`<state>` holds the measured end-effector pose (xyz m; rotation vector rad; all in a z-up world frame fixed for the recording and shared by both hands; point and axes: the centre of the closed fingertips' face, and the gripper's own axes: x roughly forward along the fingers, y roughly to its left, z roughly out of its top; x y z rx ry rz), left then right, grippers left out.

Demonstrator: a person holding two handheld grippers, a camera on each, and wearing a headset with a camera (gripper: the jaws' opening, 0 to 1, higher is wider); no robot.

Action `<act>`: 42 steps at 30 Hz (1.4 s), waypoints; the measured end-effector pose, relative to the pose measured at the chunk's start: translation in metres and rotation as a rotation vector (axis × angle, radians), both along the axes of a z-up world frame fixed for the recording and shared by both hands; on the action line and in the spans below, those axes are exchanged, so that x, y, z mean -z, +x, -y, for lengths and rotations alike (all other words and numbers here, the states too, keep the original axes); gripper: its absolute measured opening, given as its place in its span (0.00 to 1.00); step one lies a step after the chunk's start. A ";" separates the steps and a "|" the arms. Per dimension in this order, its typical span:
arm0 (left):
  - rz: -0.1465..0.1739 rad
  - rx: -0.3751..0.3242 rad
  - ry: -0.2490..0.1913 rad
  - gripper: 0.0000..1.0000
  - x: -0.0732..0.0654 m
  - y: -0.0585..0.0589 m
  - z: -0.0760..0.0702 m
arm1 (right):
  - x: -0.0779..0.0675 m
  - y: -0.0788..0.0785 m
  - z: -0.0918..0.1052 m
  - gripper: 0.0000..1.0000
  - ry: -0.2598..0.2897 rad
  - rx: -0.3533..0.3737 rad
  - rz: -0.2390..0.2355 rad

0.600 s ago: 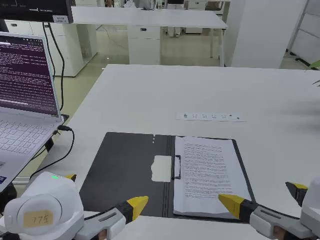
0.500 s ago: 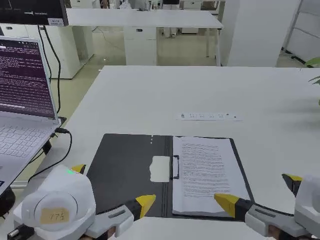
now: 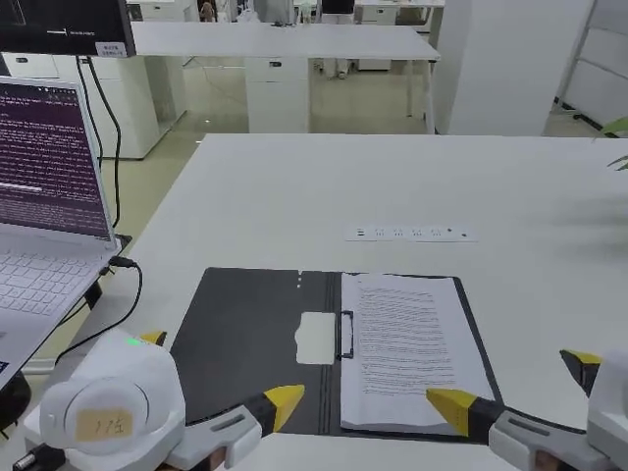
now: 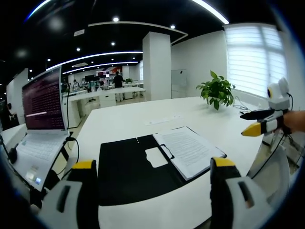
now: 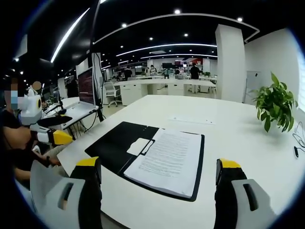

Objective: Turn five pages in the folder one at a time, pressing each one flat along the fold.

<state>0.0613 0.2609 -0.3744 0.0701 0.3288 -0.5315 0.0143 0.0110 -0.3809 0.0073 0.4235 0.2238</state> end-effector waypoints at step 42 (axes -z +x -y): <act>-0.017 0.026 0.001 0.99 0.018 -0.014 0.006 | 0.010 -0.002 -0.006 1.00 -0.008 -0.016 0.012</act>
